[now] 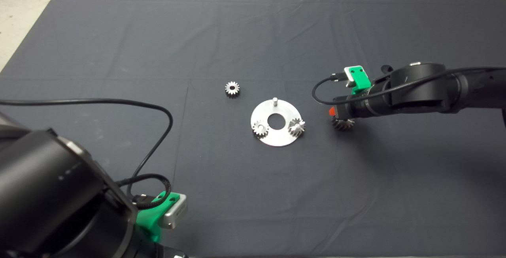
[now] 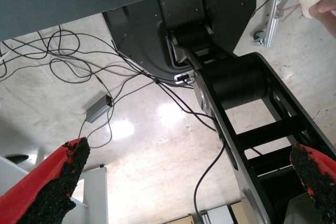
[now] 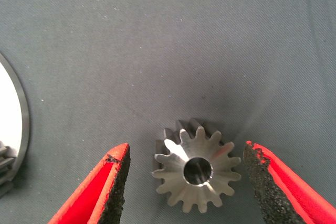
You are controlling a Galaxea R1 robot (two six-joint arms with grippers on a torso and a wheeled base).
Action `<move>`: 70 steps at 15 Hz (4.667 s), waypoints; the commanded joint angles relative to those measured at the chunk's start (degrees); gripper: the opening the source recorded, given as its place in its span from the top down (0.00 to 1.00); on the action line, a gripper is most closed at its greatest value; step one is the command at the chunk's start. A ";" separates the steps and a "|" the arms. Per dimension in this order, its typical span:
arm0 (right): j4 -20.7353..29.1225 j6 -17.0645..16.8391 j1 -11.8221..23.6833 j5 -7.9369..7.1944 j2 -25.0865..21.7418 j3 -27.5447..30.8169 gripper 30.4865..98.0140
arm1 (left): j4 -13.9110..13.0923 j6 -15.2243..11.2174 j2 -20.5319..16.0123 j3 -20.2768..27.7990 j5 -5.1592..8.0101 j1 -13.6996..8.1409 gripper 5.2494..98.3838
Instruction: Remove an incorrectly installed larger gear and replace it with the correct smaller gear
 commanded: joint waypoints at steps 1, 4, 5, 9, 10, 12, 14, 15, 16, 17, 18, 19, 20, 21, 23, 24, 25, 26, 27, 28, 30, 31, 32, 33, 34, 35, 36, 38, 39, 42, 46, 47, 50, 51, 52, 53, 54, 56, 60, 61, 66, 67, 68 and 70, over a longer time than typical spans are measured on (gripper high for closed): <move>-0.20 0.43 1.13 -1.49 -0.08 1.13 0.59 | -0.19 8.11 0.98 -7.15 0.74 -0.84 0.00; 1.19 0.43 2.26 -1.84 -0.42 5.78 0.52 | -0.19 16.32 3.52 -17.03 0.92 -1.09 0.00; 3.13 0.43 4.37 -1.84 -0.87 6.62 0.49 | -0.10 19.25 4.82 -19.61 1.10 -1.09 0.00; 9.72 0.25 11.58 -1.93 -4.09 12.00 0.41 | 3.23 28.75 9.84 -29.33 0.84 -2.50 0.00; 11.84 0.06 13.35 -1.93 -4.99 12.90 0.38 | 3.51 30.07 10.40 -31.40 0.64 -2.43 0.00; 14.25 -0.10 15.77 -1.93 -5.70 14.51 0.38 | 7.86 30.32 11.92 -32.89 -0.31 -2.50 0.00; 17.18 -0.36 17.13 -1.93 -6.23 14.92 0.38 | 12.80 30.68 13.90 -35.94 -0.31 -2.50 0.00; 18.45 -0.54 17.49 -1.93 -6.14 15.48 0.38 | 13.97 31.49 14.79 -37.46 -0.31 -2.50 0.00; 19.89 -0.55 17.92 -1.93 -6.57 17.36 0.33 | 14.74 32.86 15.48 -39.62 -0.22 -2.41 0.00; 21.86 -0.54 17.92 -1.93 -7.02 18.18 0.30 | 15.63 33.14 15.66 -42.10 -0.22 -2.41 0.00; 23.57 -0.54 18.32 -1.93 -7.16 18.96 0.30 | 16.45 33.16 15.66 -44.16 -0.22 -2.32 0.00; 25.19 -0.63 18.53 -1.93 -7.20 19.33 0.30 | 17.30 33.14 15.83 -45.72 -0.31 -2.23 0.00; 27.56 -0.63 18.53 -1.93 -7.36 19.49 0.30 | 18.84 33.30 16.68 -47.17 -0.31 -2.15 0.00; 29.41 -0.63 18.53 -2.02 -7.81 19.85 0.30 | 20.28 33.49 17.51 -48.52 -0.22 -2.15 0.00; 32.23 -0.71 18.89 -2.02 -9.40 21.79 0.30 | 22.05 33.57 18.13 -49.57 0.05 -1.97 0.00; 33.50 -0.71 19.58 -2.02 -9.83 22.27 0.30 | 22.18 33.40 17.95 -49.58 0.05 -1.97 0.00; 34.49 -0.80 19.92 -2.02 -10.10 22.48 0.30 | 22.39 33.31 17.86 -49.91 0.13 -1.88 0.00; 34.87 -0.89 20.64 -2.02 -10.27 22.67 0.30 | 22.94 33.38 17.95 -50.90 0.05 -1.88 0.00; 35.46 -0.89 21.87 -2.11 -10.45 22.67 0.30 | 23.34 33.31 17.86 -51.16 0.05 -1.88 0.00; 36.39 -1.01 22.95 -2.28 -10.48 22.67 0.30 | 23.66 33.31 17.81 -51.25 0.05 -1.88 0.00; 37.33 -1.51 24.24 -2.28 -10.45 22.32 0.30 | 24.77 33.22 17.86 -51.77 -0.04 -1.79 0.00; 37.68 -1.51 24.60 -2.28 -10.45 21.97 0.30 | 24.95 33.25 17.97 -52.94 -0.31 -1.62 0.00; 37.82 -1.51 24.68 -2.28 -10.48 21.67 0.30 | 25.33 33.31 18.04 -53.94 -0.39 -1.03 0.00; 38.76 -1.59 24.68 -2.31 -10.48 21.44 0.30 | 26.92 33.23 17.86 -54.06 -0.39 -0.41 0.00; 39.78 -1.68 24.95 -2.28 -10.53 21.00 0.30 | 28.80 33.05 17.77 -53.97 -0.48 0.13 0.00; 40.06 -1.83 24.95 -2.34 -10.54 21.00 0.30 | 30.08 32.96 17.77 -54.06 -1.15 0.65 0.00; 40.14 -2.17 24.95 -2.32 -10.54 20.91 0.30 | 31.06 32.87 17.77 -54.37 -2.86 0.84 0.00; 40.06 -2.74 24.95 -2.30 -10.54 20.73 0.30 | 33.01 32.46 17.77 -55.79 -6.05 1.75 0.00; 40.14 -2.74 24.95 -2.30 -10.45 20.73 0.30 | 33.64 31.99 17.77 -56.08 -6.11 1.81 0.00; 40.17 -2.91 24.95 -2.37 -10.54 20.73 0.30 | 37.55 31.67 18.03 -57.23 -6.19 3.20 0.00; 40.23 -2.91 24.95 -2.37 -10.63 20.73 0.30 | 40.24 31.91 17.10 -60.56 -7.69 4.45 0.00; 40.23 -2.91 24.95 -2.37 -10.75 20.73 0.30 | 40.41 31.91 16.80 -60.65 -7.99 4.53 0.00; 40.14 -3.00 24.95 -2.37 -11.68 20.73 0.30 | 41.07 31.82 17.24 -60.91 -8.92 4.53 0.00; 40.14 -3.00 24.95 -2.37 -11.77 20.73 0.30 | 41.03 31.82 17.33 -61.09 -9.46 4.45 0.00; 40.14 -3.00 24.95 -2.37 -11.77 20.73 0.30 | 41.03 31.82 17.42 -61.09 -10.06 4.45 0.00; 40.14 -3.00 24.95 -2.33 -11.77 20.73 0.30 | 41.03 31.82 17.51 -61.18 -10.46 4.45 0.00; 40.14 -3.00 24.95 -2.29 -11.77 20.73 0.30 | 41.03 31.73 17.90 -61.51 -10.59 4.45 0.00; 40.14 -3.00 24.95 -2.28 -11.77 20.73 0.30 | 41.03 31.64 19.19 -63.52 -10.50 4.45 0.00; 40.14 -3.00 24.95 -2.37 -11.77 20.73 0.30 | 41.03 32.08 20.06 -65.04 -10.59 4.45 0.03; 40.14 -3.09 24.95 -2.30 -11.77 20.73 0.30 | 41.03 32.24 20.14 -65.13 -10.59 4.45 0.03; 40.07 -3.18 24.95 -2.28 -11.77 20.73 0.30 | 41.03 32.26 19.71 -64.85 -10.41 4.36 0.12; 40.06 -3.18 24.95 -2.28 -11.77 20.73 0.30 | 41.03 32.26 19.62 -64.87 -10.41 4.27 0.14; 40.06 -3.18 24.95 -2.28 -11.86 20.73 0.30 | 41.03 32.34 19.86 -64.87 -10.35 4.27 0.14; 40.06 -3.18 24.95 -2.28 -12.47 20.73 0.30 | 41.03 32.26 20.23 -64.78 -10.33 4.10 0.20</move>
